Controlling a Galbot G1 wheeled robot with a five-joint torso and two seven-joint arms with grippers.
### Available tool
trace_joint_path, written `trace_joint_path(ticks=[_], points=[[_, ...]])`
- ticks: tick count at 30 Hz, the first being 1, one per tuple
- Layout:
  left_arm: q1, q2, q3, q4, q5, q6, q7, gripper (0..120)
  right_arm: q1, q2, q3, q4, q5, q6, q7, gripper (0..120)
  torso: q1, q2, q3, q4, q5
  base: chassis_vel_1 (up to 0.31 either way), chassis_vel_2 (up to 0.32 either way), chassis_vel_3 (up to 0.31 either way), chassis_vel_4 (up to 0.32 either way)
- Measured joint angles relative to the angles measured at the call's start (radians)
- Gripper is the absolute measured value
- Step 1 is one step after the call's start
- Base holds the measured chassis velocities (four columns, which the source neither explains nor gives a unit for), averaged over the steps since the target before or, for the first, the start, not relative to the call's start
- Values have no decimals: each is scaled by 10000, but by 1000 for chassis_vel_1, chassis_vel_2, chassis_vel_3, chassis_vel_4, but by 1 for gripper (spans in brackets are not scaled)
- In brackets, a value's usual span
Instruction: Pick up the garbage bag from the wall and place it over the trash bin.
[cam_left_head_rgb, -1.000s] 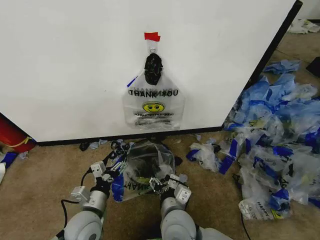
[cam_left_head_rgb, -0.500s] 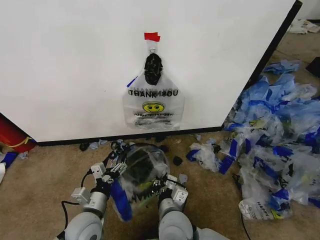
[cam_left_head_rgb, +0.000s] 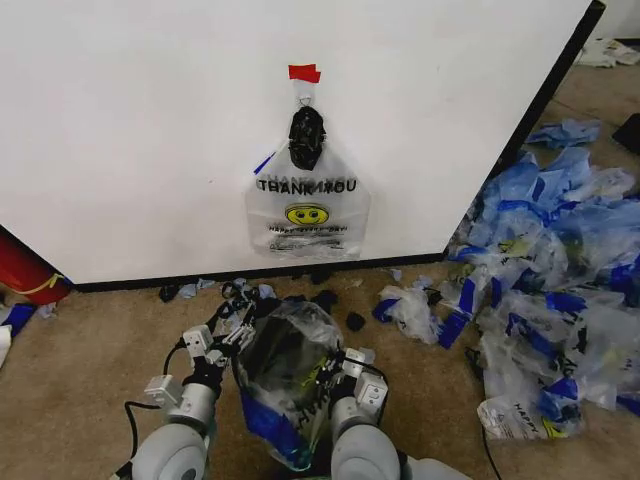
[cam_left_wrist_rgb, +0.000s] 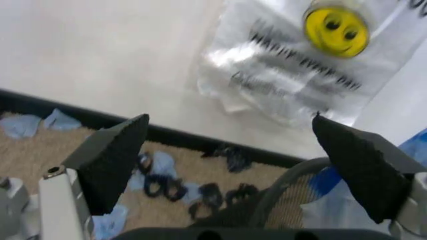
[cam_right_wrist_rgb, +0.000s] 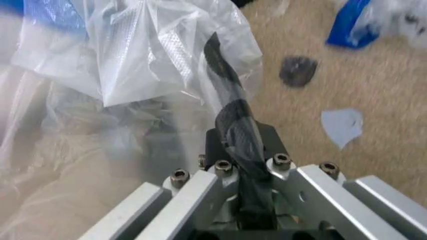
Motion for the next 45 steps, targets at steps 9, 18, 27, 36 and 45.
trace_joint_path(ticks=[9,18,27,36,45], points=[[153,998,-110,-1567,-1547,361,225,97,239,-293,249,107,-155,-24,-15,0,0,0,0,2,3,0,0,0,0],[315,1953,233,-2367,-2765,554,824,96,376,-586,397,387,-192,-24,-223,0,0,0,0,2,3,0,0,0,0],[182,2231,487,-1881,-2810,538,1278,94,88,-1191,467,1185,-222,-65,-411,0,0,0,0,-1,0,0,0,0,0],[274,2490,427,-1877,-2810,500,1259,94,61,-1519,477,1573,-284,-70,-552,0,0,0,-1,0,1,0,0,0,0],[379,2709,295,-2034,-2777,446,1237,94,222,-1880,414,1429,-587,-92,-637,0,0,0,-1,0,2,0,0,0,0]])
